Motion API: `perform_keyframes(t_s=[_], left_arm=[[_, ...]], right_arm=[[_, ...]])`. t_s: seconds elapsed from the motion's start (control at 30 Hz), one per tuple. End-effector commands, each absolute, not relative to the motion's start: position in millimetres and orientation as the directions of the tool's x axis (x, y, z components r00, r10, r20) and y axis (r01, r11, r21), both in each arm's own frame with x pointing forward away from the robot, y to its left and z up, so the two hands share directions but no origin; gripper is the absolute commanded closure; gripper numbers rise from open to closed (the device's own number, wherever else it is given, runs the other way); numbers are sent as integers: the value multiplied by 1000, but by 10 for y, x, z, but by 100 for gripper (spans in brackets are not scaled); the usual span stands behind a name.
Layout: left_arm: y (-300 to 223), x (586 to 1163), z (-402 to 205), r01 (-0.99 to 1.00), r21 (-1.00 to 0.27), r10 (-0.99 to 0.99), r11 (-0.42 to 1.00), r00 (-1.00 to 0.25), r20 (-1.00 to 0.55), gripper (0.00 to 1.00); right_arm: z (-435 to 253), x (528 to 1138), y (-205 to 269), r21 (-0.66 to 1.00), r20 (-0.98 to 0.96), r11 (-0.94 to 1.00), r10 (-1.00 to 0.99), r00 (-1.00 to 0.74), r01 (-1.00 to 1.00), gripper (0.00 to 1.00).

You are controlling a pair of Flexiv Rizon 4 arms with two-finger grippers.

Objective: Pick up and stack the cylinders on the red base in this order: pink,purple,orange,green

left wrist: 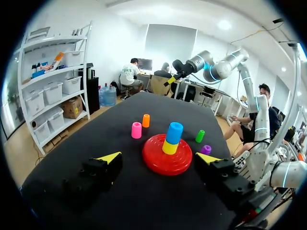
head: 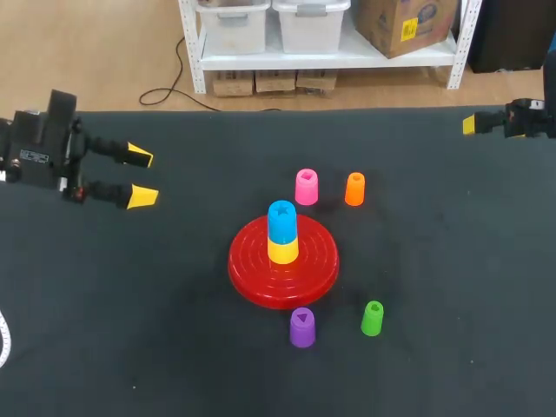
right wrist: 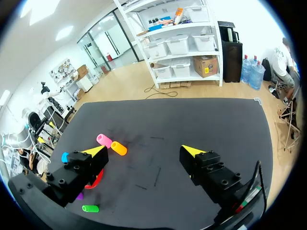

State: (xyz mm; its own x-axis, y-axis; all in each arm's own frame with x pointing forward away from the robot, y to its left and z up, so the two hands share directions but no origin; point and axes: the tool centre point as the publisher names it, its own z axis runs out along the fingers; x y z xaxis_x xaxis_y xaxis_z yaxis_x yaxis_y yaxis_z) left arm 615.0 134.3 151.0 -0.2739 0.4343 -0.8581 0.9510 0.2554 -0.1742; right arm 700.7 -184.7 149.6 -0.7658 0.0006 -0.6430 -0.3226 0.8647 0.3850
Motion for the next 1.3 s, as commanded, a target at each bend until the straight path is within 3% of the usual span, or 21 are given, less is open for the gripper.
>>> perform_keyframes(t_s=[0.03, 0.83, 1.3], left_arm=[[1346, 6145, 1505, 951, -172, 432, 256, -272, -860, 0], [1346, 6145, 1505, 951, -172, 432, 256, -272, -860, 0], [1346, 6145, 1505, 951, -172, 432, 256, -272, -860, 0]], right_arm=[[1497, 7005, -1848, 385, -643, 865, 0, -766, -323, 0], [1497, 7005, -1848, 385, -643, 865, 0, -766, -323, 0], [1454, 7389, -624, 54, -457, 865, -423, -782, -499, 0]])
